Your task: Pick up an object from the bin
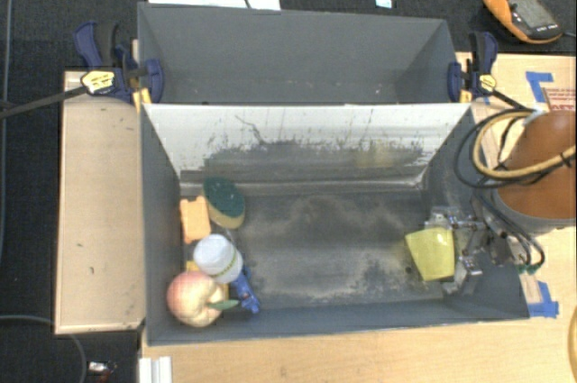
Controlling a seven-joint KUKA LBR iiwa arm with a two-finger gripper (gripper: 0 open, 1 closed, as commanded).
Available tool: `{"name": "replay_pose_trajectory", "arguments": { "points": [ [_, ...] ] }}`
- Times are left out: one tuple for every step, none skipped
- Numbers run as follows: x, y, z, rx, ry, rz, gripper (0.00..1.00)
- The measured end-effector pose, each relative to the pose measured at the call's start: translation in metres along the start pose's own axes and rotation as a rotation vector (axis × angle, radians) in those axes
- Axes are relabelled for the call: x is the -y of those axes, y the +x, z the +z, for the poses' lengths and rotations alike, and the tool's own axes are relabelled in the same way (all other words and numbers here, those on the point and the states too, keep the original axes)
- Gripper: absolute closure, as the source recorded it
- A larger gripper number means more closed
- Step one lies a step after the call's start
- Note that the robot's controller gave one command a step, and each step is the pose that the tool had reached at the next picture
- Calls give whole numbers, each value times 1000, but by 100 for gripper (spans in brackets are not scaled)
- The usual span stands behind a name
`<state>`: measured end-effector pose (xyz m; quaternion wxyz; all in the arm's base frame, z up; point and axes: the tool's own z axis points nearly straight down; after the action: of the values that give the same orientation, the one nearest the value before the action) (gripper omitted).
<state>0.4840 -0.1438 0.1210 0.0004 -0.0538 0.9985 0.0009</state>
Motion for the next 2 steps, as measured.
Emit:
{"name": "replay_pose_trajectory", "arguments": {
  "points": [
    [8,3,47,31,12,-143,0],
    [7,-2,44,34,8,-101,100]
  ]
}}
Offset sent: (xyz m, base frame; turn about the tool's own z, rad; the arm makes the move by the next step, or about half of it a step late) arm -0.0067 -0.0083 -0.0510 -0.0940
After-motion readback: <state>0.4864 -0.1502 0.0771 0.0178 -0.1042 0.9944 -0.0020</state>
